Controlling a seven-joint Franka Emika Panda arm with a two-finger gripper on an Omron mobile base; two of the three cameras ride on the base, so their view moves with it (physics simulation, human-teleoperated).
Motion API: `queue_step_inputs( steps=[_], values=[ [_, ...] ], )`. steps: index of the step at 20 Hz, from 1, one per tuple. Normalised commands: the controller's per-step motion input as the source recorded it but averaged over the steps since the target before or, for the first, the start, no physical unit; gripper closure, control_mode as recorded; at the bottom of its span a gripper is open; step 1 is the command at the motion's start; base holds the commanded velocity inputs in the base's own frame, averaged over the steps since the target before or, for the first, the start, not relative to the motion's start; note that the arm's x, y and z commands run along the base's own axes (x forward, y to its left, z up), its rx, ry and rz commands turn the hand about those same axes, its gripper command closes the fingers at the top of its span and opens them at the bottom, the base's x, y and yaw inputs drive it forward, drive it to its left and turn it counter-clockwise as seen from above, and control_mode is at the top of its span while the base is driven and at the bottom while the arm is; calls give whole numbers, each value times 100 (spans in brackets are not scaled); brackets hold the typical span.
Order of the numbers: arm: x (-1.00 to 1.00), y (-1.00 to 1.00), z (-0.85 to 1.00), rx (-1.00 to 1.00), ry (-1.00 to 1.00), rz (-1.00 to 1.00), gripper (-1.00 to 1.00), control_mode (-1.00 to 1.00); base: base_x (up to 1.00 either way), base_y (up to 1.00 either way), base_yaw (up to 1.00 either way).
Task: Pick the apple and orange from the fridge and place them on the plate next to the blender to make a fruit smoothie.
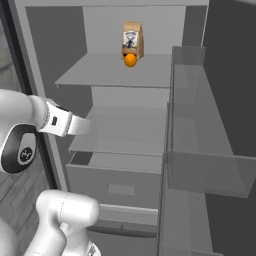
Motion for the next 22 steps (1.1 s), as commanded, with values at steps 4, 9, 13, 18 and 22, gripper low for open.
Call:
queue_step_inputs(
  steps=[4, 9, 13, 18, 22],
  values=[
    [0, -15, 100, -12, -5, 14, -100, -100, 0, 0, 0],
    [5, -29, 84, -2, 19, 20, -100, -100, 0, 0, 0],
    [13, 1, 4, -5, 14, 9, -100, -100, 0, 0, 0],
    [2, -4, -13, 1, 0, 0, -100, -100, 0, 0, 0],
    [59, -1, -1, 5, 0, -6, -100, -100, 0, 0, 0]
  ],
)
